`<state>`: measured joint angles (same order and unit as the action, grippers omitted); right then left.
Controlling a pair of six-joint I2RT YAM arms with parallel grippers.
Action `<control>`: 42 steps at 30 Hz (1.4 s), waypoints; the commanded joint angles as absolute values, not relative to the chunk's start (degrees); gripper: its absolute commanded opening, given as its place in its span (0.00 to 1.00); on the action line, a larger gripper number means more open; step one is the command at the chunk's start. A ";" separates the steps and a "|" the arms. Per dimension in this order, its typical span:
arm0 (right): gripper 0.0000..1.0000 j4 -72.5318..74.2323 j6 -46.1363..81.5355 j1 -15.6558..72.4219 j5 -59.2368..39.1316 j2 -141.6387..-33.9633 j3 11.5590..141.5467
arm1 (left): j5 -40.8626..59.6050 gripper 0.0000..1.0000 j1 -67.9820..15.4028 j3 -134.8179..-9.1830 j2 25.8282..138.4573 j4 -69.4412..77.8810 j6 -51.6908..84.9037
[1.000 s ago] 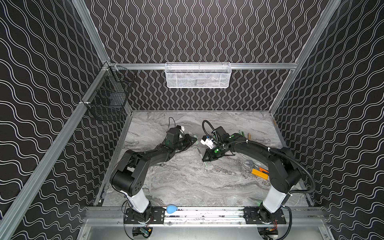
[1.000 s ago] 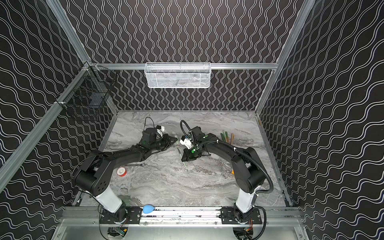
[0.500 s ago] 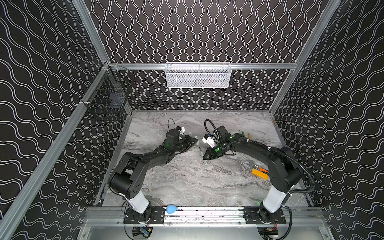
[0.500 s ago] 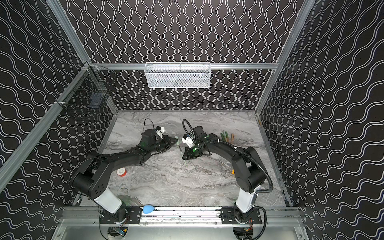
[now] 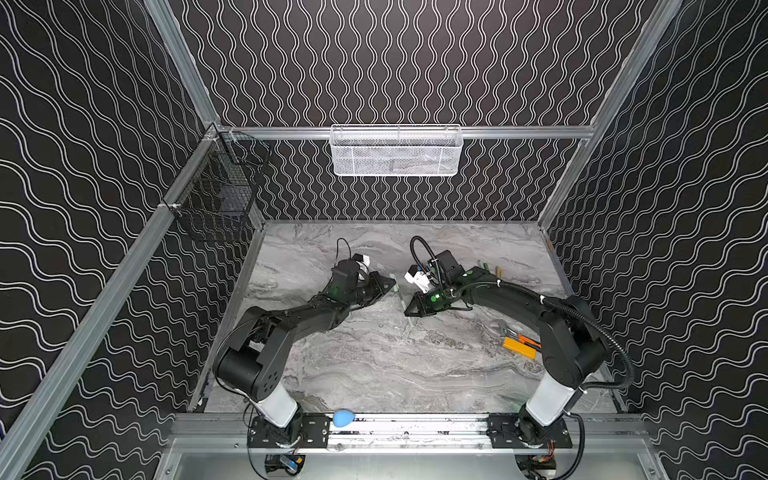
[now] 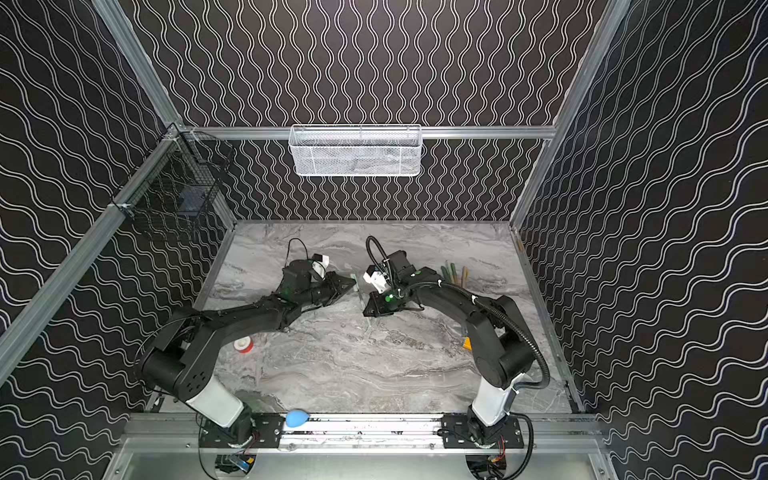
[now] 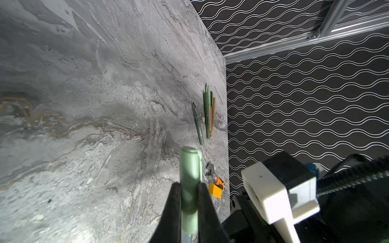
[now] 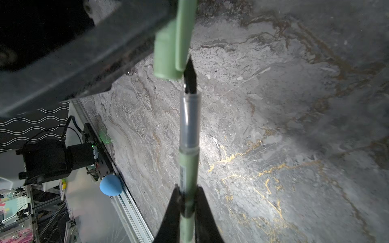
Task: Insert the pens into the pen caps
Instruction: 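Bring the light green cap above the nib while the right gripper raises the pen, then lower the light green cap onto the pen nib with the left gripper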
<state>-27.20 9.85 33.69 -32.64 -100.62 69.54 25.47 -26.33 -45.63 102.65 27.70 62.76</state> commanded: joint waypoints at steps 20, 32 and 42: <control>0.00 -24.17 10.28 31.82 -32.67 -99.89 70.32 | 25.74 0.04 -27.89 -48.75 102.67 24.66 59.61; 0.00 -24.65 9.35 31.83 -37.43 -97.02 65.73 | 24.08 0.05 -27.46 -48.60 103.19 27.81 60.15; 0.00 -24.60 8.79 31.91 -37.97 -96.37 65.26 | 24.78 0.05 -26.51 -50.13 105.37 29.62 60.46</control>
<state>-24.99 9.56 31.81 -36.93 -96.75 65.06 24.67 -26.63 -49.32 104.95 26.57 61.12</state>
